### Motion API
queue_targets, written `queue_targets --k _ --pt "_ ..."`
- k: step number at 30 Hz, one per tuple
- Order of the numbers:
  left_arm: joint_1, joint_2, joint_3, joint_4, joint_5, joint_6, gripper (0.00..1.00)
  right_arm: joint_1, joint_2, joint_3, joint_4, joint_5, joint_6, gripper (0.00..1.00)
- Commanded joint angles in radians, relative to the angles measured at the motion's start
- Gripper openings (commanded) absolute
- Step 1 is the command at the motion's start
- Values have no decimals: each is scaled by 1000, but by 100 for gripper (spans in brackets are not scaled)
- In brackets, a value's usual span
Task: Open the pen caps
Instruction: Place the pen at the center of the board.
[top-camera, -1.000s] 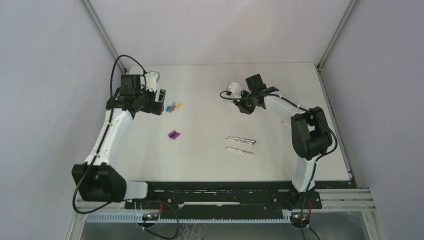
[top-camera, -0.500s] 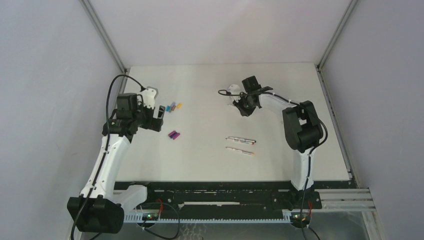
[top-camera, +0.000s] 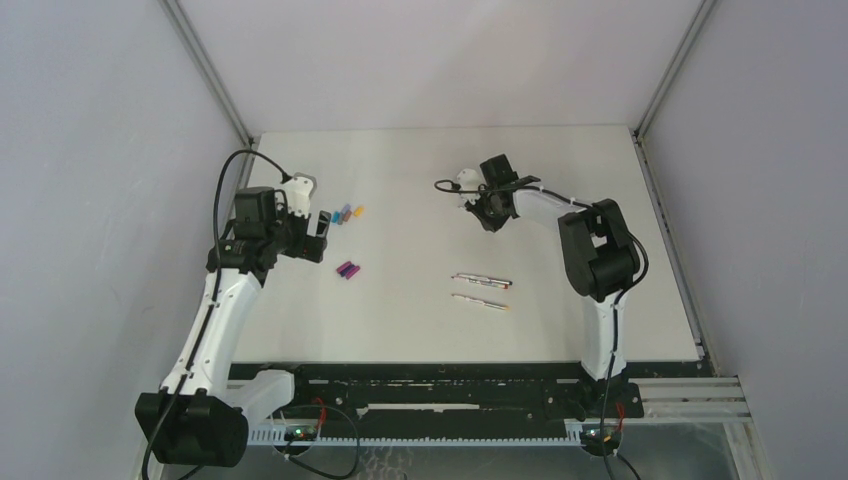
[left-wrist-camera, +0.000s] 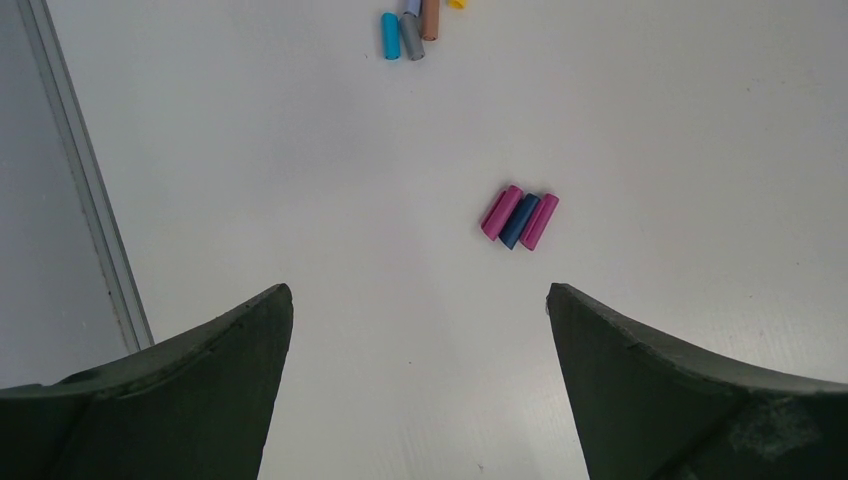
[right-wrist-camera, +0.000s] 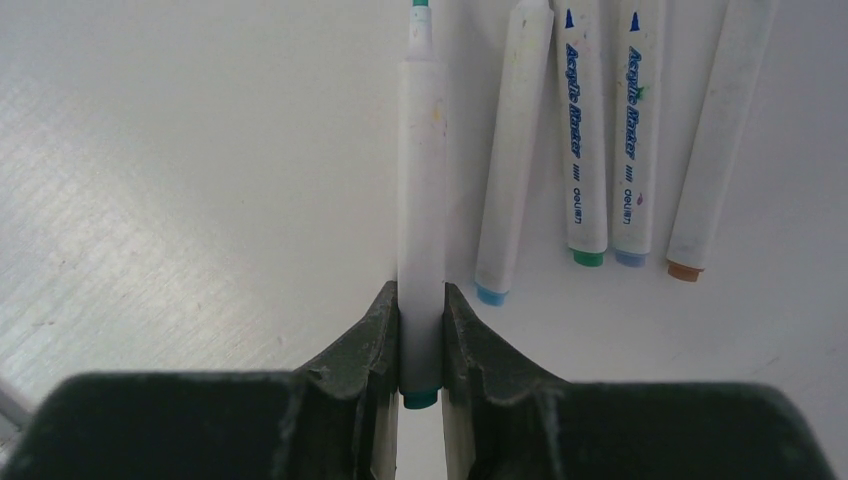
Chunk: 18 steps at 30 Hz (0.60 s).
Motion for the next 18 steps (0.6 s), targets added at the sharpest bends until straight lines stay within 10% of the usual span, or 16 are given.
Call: queue_targets --k 1,18 --pt "9 -6 -18 45 6 16 100 20 18 36 57 67 -1 12" --pt "9 -9 -23 47 9 15 100 34 30 39 83 121 -7 19"
